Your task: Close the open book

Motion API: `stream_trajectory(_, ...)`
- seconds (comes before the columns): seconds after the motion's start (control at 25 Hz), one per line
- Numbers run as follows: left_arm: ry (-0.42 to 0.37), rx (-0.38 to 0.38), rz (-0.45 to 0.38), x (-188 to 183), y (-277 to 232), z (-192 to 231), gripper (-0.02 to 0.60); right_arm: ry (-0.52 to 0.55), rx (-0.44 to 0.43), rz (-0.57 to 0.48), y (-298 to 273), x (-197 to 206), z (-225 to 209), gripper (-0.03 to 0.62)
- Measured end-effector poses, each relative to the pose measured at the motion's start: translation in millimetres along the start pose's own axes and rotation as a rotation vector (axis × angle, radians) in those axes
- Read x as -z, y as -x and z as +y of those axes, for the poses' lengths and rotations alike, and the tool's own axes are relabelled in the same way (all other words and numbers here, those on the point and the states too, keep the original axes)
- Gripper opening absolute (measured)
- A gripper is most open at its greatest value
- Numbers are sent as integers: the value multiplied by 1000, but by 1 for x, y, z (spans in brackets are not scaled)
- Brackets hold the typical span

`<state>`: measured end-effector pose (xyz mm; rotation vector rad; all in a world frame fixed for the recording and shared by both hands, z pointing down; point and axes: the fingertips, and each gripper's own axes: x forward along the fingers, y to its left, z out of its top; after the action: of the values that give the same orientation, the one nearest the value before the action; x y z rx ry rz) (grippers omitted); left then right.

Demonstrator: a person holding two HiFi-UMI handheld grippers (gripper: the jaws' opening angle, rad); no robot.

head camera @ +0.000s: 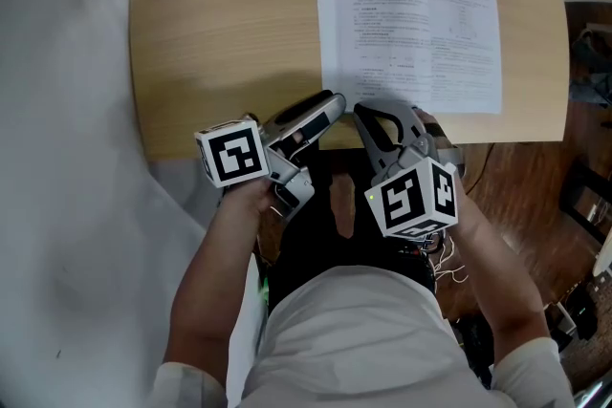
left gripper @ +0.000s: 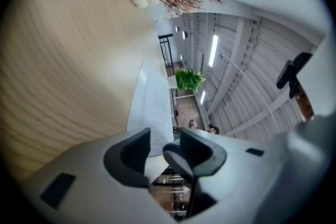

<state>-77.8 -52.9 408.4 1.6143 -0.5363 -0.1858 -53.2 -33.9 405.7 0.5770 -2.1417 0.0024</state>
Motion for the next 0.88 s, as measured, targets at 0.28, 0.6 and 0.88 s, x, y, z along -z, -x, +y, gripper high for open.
stream_trajectory(0.28,-68,-19,-33,-10,10,-2,147,248,-34,79,-20,4,23,54)
stream_trajectory(0.6,-77,-16,-36,-9,12,-2,147,266,-42,137,-30,13,23,52)
stream_trajectory(0.88,-79,-12,-31,-9,12,-1,147,315,-37,171,-33,18,25,52)
